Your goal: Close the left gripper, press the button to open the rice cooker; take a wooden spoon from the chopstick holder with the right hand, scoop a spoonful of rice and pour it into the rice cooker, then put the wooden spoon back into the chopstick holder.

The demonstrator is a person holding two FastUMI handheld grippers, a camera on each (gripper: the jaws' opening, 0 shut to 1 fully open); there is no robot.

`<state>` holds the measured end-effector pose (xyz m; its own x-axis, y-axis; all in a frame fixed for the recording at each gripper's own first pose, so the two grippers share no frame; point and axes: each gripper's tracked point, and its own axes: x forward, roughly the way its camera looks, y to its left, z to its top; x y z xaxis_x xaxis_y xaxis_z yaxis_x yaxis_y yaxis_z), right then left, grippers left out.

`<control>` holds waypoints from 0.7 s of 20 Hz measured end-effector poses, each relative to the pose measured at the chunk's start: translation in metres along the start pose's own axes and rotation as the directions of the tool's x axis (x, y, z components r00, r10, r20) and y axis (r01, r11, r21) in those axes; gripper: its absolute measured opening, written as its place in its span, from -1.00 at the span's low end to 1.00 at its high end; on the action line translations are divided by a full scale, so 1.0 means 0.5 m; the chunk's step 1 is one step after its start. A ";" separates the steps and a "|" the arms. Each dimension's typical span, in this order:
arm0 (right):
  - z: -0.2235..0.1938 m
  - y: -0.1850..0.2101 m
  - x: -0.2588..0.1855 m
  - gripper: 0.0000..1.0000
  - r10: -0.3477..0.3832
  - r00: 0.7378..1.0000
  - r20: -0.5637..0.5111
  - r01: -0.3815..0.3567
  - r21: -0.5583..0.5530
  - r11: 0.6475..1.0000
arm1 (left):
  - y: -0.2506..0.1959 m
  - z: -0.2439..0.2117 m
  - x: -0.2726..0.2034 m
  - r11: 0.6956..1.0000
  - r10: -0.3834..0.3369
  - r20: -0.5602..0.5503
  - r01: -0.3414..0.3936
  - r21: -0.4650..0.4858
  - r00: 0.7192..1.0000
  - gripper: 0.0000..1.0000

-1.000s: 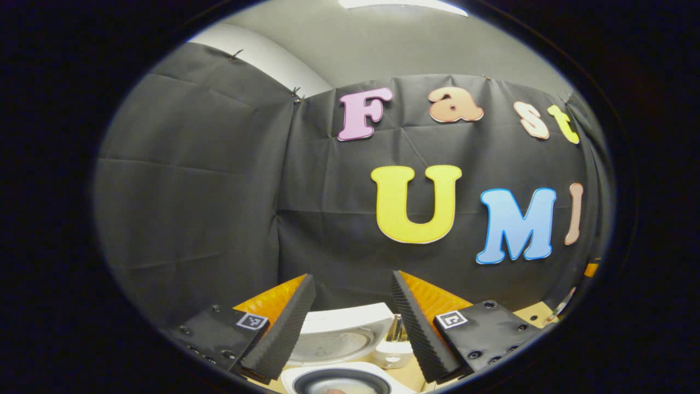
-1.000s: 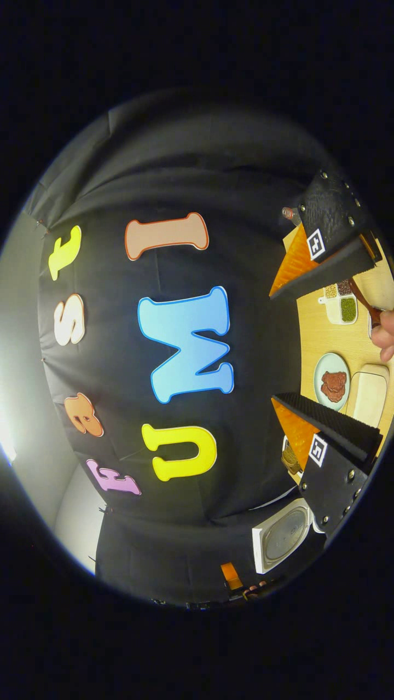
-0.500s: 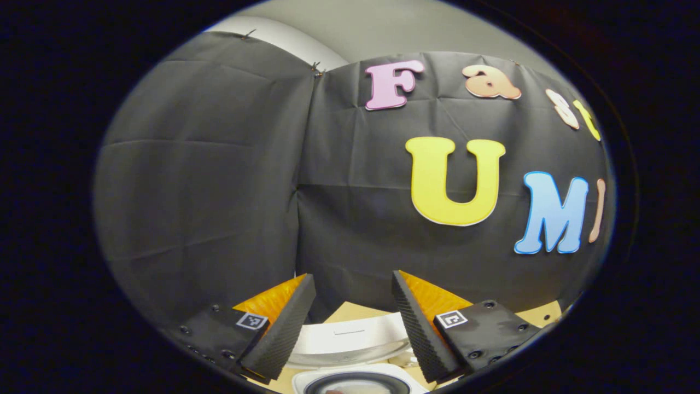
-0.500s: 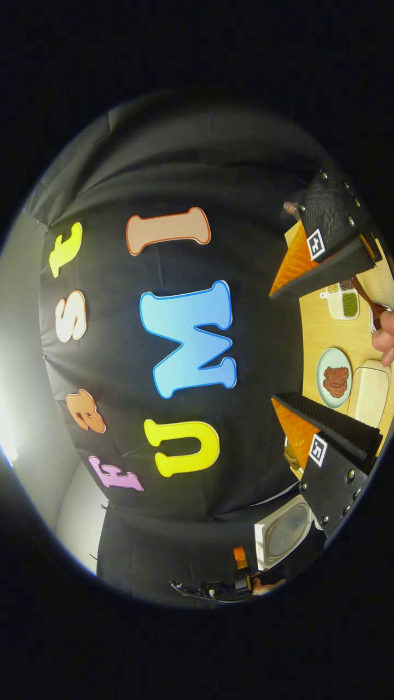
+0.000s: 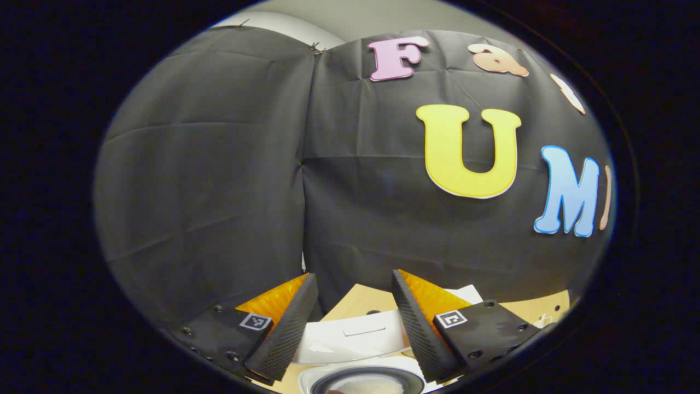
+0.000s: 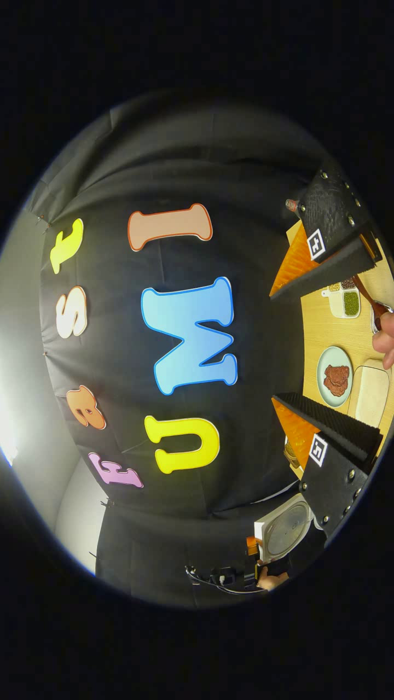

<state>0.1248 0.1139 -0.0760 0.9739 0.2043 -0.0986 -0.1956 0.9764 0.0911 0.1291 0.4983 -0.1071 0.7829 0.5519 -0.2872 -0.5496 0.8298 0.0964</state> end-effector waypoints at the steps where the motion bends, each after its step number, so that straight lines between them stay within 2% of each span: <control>1: -0.001 0.001 0.001 1.00 0.001 1.000 -0.002 -0.001 0.007 1.000 | -0.001 -0.004 -0.003 1.000 0.010 -0.004 -0.010 -0.007 1.000 0.89; 4: -0.002 0.000 0.003 0.99 0.003 1.000 -0.004 -0.003 0.029 1.000 | -0.006 -0.008 -0.026 1.000 0.024 0.016 -0.024 -0.001 1.000 0.97; 5: -0.003 -0.001 0.003 0.99 0.003 1.000 -0.003 -0.003 0.029 1.000 | -0.013 -0.008 -0.038 1.000 0.023 0.023 -0.023 0.001 0.999 0.90; 6: -0.001 -0.003 0.005 0.99 0.003 1.000 -0.003 -0.003 0.028 1.000 | -0.016 -0.016 -0.051 1.000 0.023 0.033 -0.023 0.002 0.999 0.97; 11: -0.011 0.010 0.003 0.99 0.021 1.000 -0.020 -0.020 0.034 0.999 | -0.032 -0.055 -0.119 1.000 0.022 0.074 -0.023 0.012 0.997 0.80; 12: -0.007 0.014 -0.001 1.00 0.027 1.000 -0.016 -0.027 0.041 0.999 | -0.037 -0.063 -0.134 1.000 0.018 0.084 -0.019 0.017 0.996 0.89; 14: 0.007 0.020 -0.005 0.99 0.036 0.999 0.008 -0.036 0.044 0.998 | -0.046 -0.084 -0.162 1.000 0.016 0.099 -0.018 0.022 0.995 0.89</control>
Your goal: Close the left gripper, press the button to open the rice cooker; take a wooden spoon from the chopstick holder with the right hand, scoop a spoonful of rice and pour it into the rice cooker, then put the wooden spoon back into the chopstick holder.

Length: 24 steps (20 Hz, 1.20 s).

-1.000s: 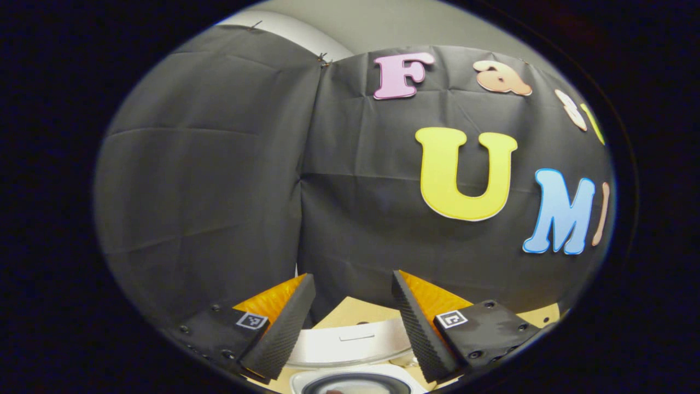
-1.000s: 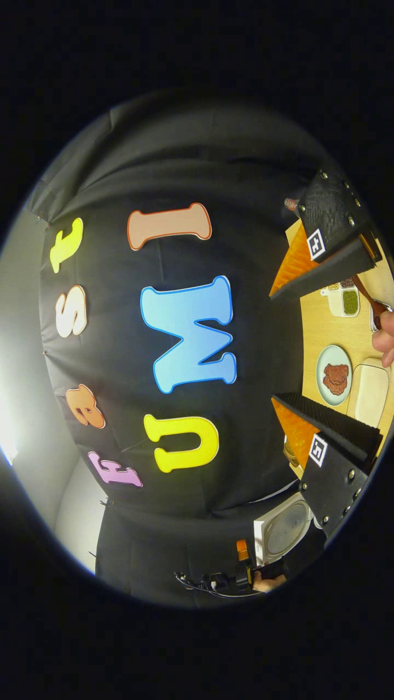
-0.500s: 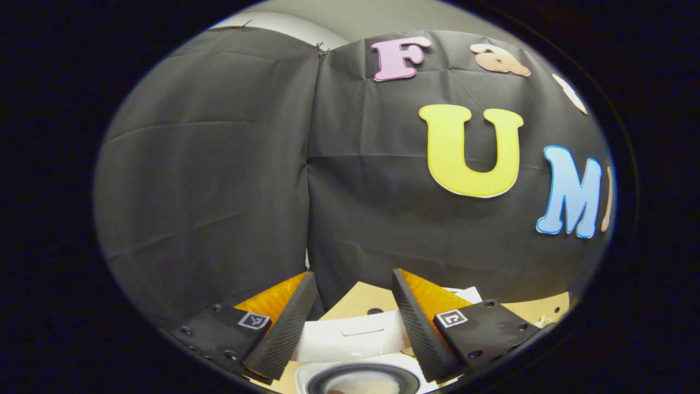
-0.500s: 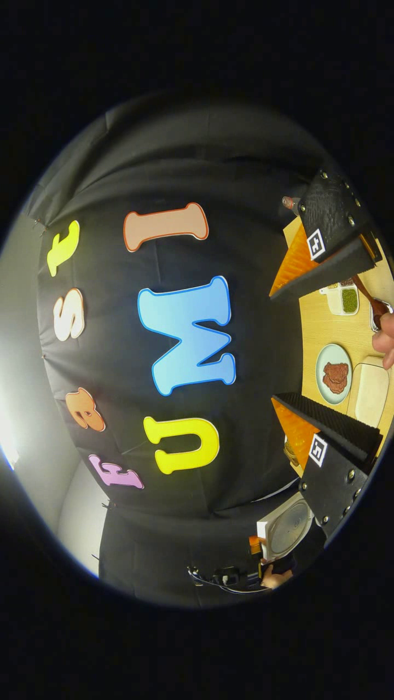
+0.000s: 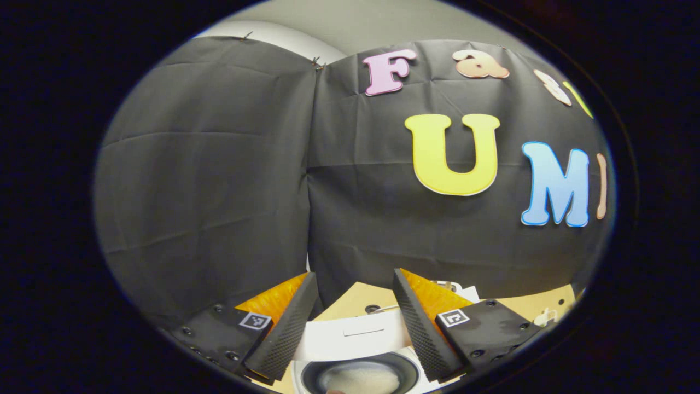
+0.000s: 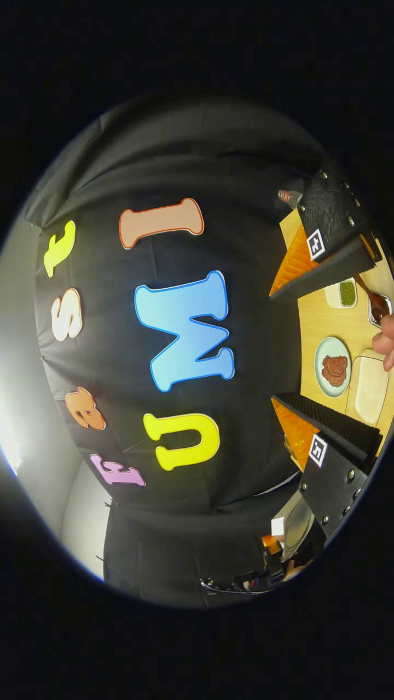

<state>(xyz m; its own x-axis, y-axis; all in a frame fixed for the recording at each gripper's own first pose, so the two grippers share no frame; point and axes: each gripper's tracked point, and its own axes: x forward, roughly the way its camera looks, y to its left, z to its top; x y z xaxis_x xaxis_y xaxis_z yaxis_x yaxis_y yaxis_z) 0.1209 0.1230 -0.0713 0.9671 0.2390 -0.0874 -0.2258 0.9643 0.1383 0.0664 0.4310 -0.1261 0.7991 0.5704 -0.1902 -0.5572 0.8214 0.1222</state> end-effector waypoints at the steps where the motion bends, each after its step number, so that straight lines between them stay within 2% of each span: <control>1: 0.004 -0.001 -0.001 0.99 0.000 1.000 0.009 0.000 -0.013 1.000 | -0.006 -0.011 -0.018 1.000 -0.001 0.005 0.001 0.000 1.000 1.00; 2: 0.008 0.002 -0.005 0.99 0.003 1.000 0.017 -0.002 -0.027 1.000 | -0.009 -0.021 -0.032 1.000 -0.002 0.012 0.002 0.001 1.000 0.79; 3: 0.012 0.008 -0.007 0.99 0.008 1.000 0.022 -0.007 -0.036 0.999 | -0.011 -0.033 -0.047 1.000 -0.003 0.016 0.003 0.001 1.000 0.89; 7: 0.020 0.025 -0.026 0.99 0.033 0.999 0.037 -0.031 -0.050 0.998 | -0.033 -0.067 -0.086 1.000 -0.010 0.042 0.009 0.009 0.999 0.90; 8: 0.021 0.028 -0.030 0.99 0.037 0.999 0.038 -0.035 -0.055 0.998 | -0.036 -0.079 -0.098 1.000 -0.012 0.047 0.011 0.012 0.999 1.00; 9: 0.019 0.031 -0.032 0.99 0.040 0.999 0.035 -0.038 -0.059 0.998 | -0.037 -0.097 -0.110 1.000 -0.013 0.043 0.013 0.011 0.999 0.90; 15: 0.014 0.022 -0.049 0.99 0.038 0.999 0.019 -0.037 -0.051 0.998 | -0.053 -0.175 -0.158 1.000 -0.024 -0.025 0.024 -0.010 0.999 0.90; 16: 0.013 0.019 -0.051 0.99 0.036 0.999 0.017 -0.035 -0.047 0.998 | -0.056 -0.188 -0.164 1.000 -0.025 -0.035 0.024 -0.013 0.999 0.83; 22: 0.015 0.009 -0.056 0.99 0.031 0.999 0.011 -0.031 -0.032 0.999 | -0.061 -0.253 -0.185 1.000 -0.019 -0.087 0.017 -0.019 0.996 1.00; 24: 0.016 0.013 -0.055 0.99 0.036 0.999 0.009 -0.035 -0.030 0.999 | -0.053 -0.302 -0.180 1.000 -0.005 -0.153 0.000 -0.031 0.988 1.00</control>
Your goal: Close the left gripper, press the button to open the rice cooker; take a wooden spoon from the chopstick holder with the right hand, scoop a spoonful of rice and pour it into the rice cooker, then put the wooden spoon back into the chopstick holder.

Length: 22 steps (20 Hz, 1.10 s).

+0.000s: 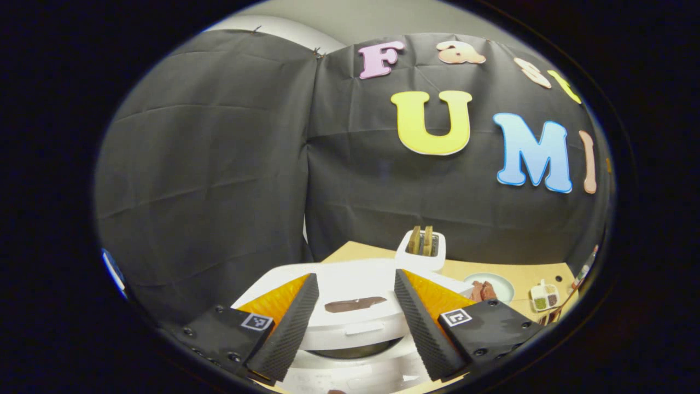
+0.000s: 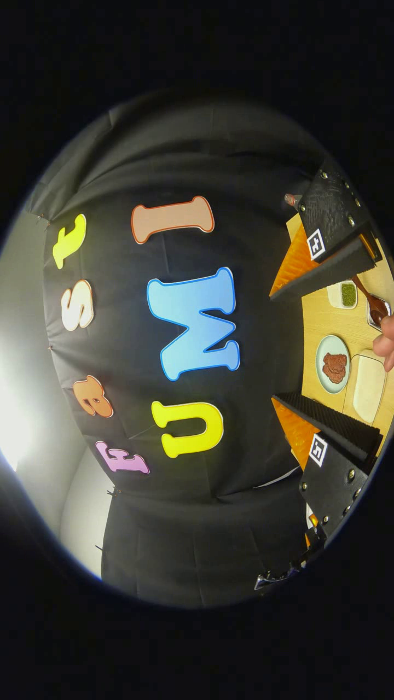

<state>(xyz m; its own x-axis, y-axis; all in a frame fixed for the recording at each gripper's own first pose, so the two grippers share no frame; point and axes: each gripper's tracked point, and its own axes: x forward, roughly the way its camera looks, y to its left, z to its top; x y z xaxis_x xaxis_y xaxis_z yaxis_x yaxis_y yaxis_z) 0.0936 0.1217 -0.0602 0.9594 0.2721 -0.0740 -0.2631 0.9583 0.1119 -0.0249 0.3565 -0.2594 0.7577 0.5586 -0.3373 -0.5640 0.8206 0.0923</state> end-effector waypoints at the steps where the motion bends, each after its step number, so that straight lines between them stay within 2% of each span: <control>1: 0.002 0.002 0.000 0.99 0.003 1.000 0.002 -0.003 -0.002 1.000 | 0.007 -0.019 0.004 1.000 0.005 -0.032 -0.006 -0.016 0.999 0.92; 3: 0.007 0.006 -0.002 0.99 0.006 1.000 0.009 -0.006 -0.015 1.000 | 0.005 -0.027 0.005 1.000 -0.005 -0.029 0.005 -0.018 1.000 1.00; 5: 0.007 0.008 -0.001 0.99 0.007 1.000 0.012 -0.006 -0.024 1.000 | -0.004 -0.027 0.000 0.999 -0.018 -0.007 0.019 0.050 1.000 1.00; 6: 0.004 0.010 0.000 0.99 0.008 1.000 0.007 -0.008 -0.023 1.000 | -0.004 -0.028 0.002 0.998 -0.024 -0.006 0.024 0.060 1.000 0.90; 7: 0.001 0.012 0.002 0.99 0.008 1.000 0.000 -0.008 -0.022 1.000 | 0.000 -0.030 0.001 0.999 -0.029 -0.010 0.030 0.043 1.000 0.99; 8: 0.000 0.014 0.003 0.99 0.009 1.000 -0.003 -0.009 -0.018 1.000 | 0.004 -0.031 0.002 0.999 -0.031 -0.011 0.031 0.017 0.999 0.99; 9: -0.001 0.018 0.005 0.99 0.012 1.000 -0.005 -0.012 -0.014 1.000 | 0.005 -0.036 0.003 0.999 -0.031 -0.013 0.031 0.008 0.999 0.90; 11: 0.000 0.028 0.007 0.99 0.018 1.000 -0.005 -0.018 -0.020 1.000 | 0.001 -0.043 0.004 0.999 -0.026 -0.014 0.027 0.031 1.000 0.89; 12: -0.001 0.032 0.008 0.99 0.023 1.000 -0.006 -0.023 -0.024 0.999 | 0.000 -0.049 0.004 0.999 -0.025 -0.024 0.026 0.033 0.999 0.99; 17: -0.011 0.046 0.012 1.00 0.037 0.999 -0.019 -0.038 -0.028 0.999 | -0.011 -0.104 0.002 0.998 -0.035 -0.089 0.039 0.046 0.995 0.99; 18: -0.014 0.046 0.013 0.99 0.038 0.999 -0.026 -0.039 -0.027 0.999 | -0.011 -0.104 0.000 0.998 -0.032 -0.087 0.037 0.051 0.996 0.86; 20: -0.021 0.044 0.018 1.00 0.037 0.999 -0.037 -0.037 -0.014 0.999 | -0.010 -0.105 -0.003 0.998 -0.029 -0.085 0.034 0.054 0.996 0.99; 22: -0.026 0.042 0.021 0.99 0.034 0.998 -0.045 -0.034 0.007 0.999 | -0.009 -0.115 -0.001 0.998 -0.027 -0.097 0.031 0.047 0.995 0.99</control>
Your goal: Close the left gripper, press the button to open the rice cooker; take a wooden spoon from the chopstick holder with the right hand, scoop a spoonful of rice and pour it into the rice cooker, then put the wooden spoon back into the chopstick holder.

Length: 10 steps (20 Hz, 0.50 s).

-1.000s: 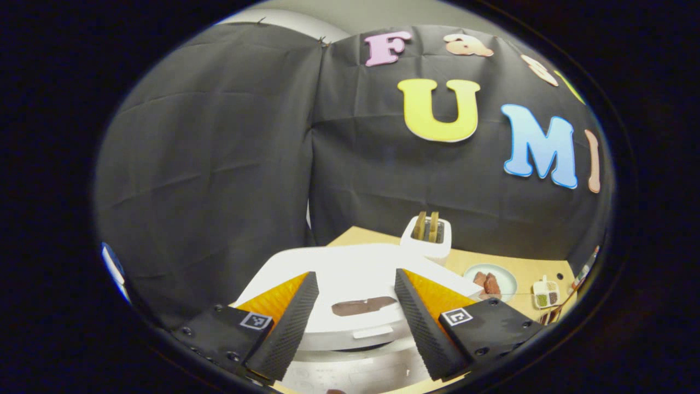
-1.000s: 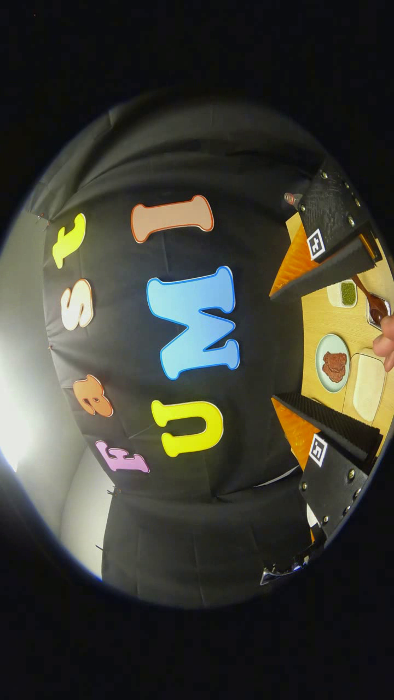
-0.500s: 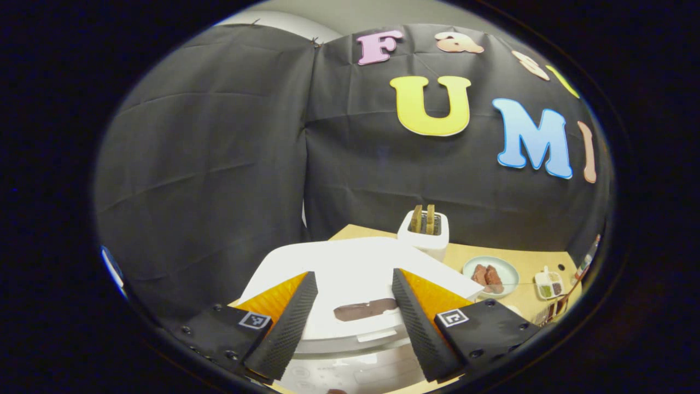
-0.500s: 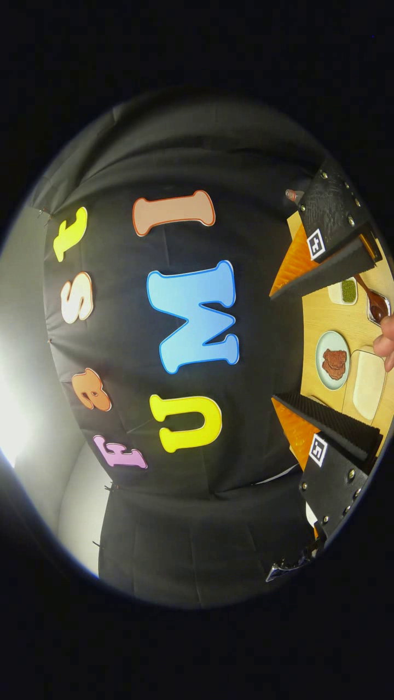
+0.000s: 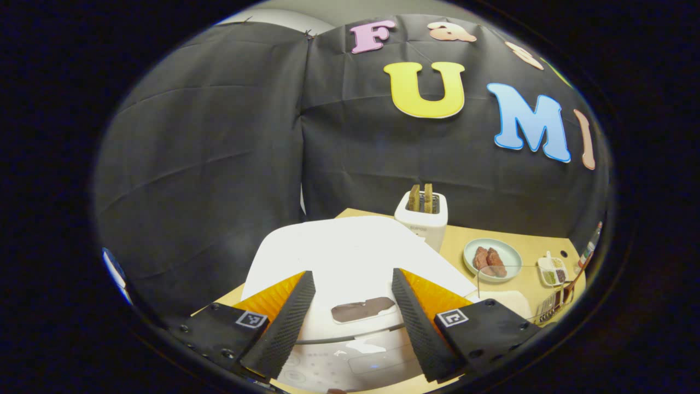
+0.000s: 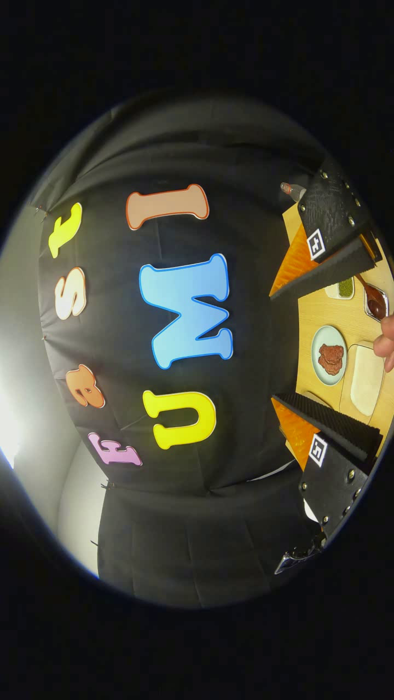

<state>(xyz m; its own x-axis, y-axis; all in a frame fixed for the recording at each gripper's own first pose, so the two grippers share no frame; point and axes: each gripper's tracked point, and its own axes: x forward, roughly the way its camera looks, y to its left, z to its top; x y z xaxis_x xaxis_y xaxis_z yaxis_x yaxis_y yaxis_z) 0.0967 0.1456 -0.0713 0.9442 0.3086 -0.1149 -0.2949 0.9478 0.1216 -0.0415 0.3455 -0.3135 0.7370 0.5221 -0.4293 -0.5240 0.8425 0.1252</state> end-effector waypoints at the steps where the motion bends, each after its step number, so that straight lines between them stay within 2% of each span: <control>1: -0.001 0.000 0.000 0.99 0.000 1.000 -0.002 0.000 0.008 1.000 | -0.001 -0.015 0.001 1.000 0.003 -0.021 -0.003 -0.003 1.000 0.89; 2: -0.003 0.001 0.003 1.00 0.001 1.000 -0.006 0.000 0.011 1.000 | -0.001 -0.008 0.001 1.000 0.006 0.001 -0.006 0.004 1.000 0.99; 6: -0.013 0.014 0.006 1.00 0.018 1.000 -0.021 -0.017 0.010 1.000 | 0.001 -0.015 -0.005 1.000 -0.008 0.028 0.008 -0.029 1.000 0.96; 9: -0.007 0.020 0.006 0.99 0.025 1.000 -0.014 -0.025 -0.004 1.000 | -0.001 -0.013 -0.005 1.000 -0.011 0.040 0.011 -0.010 0.999 1.00; 10: -0.005 0.021 0.005 1.00 0.025 1.000 -0.009 -0.025 -0.008 1.000 | 0.000 -0.012 -0.006 1.000 -0.009 0.044 0.009 -0.004 0.999 0.92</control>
<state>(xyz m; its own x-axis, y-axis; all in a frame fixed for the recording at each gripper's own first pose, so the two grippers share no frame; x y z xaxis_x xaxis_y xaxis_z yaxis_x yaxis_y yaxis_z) 0.0958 0.1566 -0.0726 0.9354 0.3324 -0.1206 -0.3192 0.9405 0.1168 -0.0464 0.3430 -0.3177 0.7595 0.5201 -0.3906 -0.5192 0.8465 0.1175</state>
